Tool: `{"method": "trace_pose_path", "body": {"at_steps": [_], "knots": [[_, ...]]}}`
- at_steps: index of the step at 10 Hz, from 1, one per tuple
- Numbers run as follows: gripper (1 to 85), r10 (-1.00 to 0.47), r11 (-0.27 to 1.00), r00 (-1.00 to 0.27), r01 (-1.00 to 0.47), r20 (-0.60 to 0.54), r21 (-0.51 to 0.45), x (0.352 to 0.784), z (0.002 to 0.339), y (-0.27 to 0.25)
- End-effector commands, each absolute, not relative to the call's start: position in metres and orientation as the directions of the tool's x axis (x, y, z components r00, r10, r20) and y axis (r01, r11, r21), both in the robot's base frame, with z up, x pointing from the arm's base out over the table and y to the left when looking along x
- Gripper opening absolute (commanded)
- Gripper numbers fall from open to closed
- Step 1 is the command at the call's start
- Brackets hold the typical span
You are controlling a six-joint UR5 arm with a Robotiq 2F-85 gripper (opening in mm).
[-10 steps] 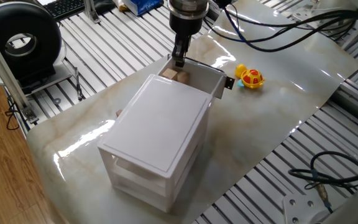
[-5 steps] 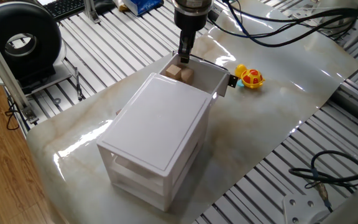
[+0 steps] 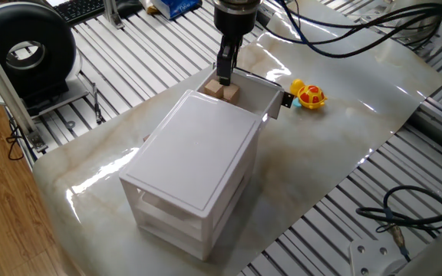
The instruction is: Take something out of a drawer
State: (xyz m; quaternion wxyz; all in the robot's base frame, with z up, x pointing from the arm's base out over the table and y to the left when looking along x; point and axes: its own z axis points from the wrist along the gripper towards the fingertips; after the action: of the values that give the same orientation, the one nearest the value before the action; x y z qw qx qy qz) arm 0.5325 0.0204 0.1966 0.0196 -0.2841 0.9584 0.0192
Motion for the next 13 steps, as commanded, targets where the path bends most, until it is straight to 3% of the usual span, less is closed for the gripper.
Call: {"method": "trace_pose_path", "body": {"at_steps": [1, 7, 13], "knots": [[59.0, -0.501, 0.861, -0.863, -0.504, -0.064, 0.07, 0.532, 0.2, 0.035], [58.3, -0.41, 0.903, -0.909, -0.416, -0.073, 0.108, 0.54, 0.19, 0.051], [56.7, -0.415, 0.905, -0.907, -0.42, -0.077, 0.066, 0.542, 0.169, 0.051]]}}
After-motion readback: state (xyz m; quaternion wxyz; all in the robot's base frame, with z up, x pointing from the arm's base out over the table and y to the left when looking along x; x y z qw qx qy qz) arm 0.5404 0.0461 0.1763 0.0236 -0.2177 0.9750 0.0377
